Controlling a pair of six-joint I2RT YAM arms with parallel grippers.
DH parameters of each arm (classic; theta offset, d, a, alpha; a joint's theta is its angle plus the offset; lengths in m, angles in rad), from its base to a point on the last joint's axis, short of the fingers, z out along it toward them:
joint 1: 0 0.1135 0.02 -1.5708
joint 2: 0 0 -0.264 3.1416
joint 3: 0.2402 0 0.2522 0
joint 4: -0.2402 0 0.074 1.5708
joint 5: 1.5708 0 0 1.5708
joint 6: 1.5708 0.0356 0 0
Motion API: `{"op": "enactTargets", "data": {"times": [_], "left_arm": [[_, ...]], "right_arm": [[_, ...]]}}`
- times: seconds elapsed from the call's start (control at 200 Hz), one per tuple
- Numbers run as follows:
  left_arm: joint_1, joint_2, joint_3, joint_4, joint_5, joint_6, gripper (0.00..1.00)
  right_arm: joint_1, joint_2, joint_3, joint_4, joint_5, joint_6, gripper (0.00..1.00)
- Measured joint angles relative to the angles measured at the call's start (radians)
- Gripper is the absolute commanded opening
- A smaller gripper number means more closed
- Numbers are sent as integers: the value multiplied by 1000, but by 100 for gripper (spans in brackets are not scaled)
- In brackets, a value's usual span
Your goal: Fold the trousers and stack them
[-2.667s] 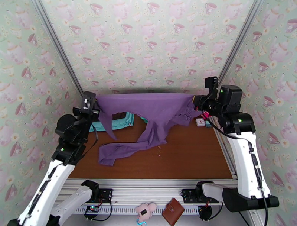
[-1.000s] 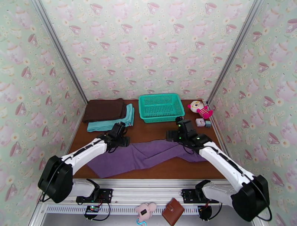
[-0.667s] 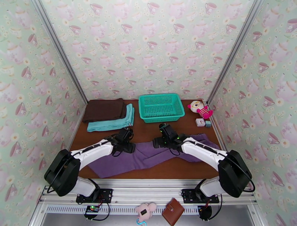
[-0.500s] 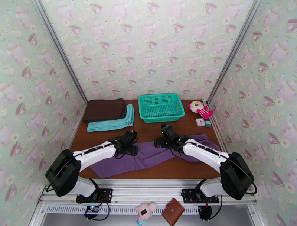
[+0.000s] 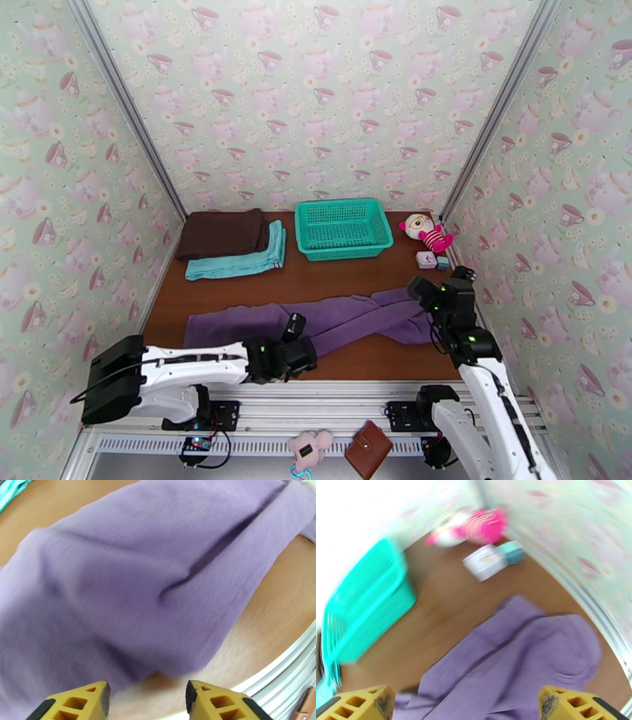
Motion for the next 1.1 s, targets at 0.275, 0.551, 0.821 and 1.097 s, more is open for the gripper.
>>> {"op": "enactTargets", "data": {"times": [0.275,0.551,0.821,1.097], "left_arm": [[-59,-298,-168,-179,-181,-505,79],[56,-647,-347,-82,-192,-747,82],[241,-530,-335,-85,-43,-813,86],[282,-212,-235,-35,58,-826,85]], "right_arm": [[-296,154,0,-186,-231,182,100],[-467,247,21,-245,-344,240,99],[-489,343,20,-207,-349,261,99],[-497,438,21,-167,-351,270,97]]}}
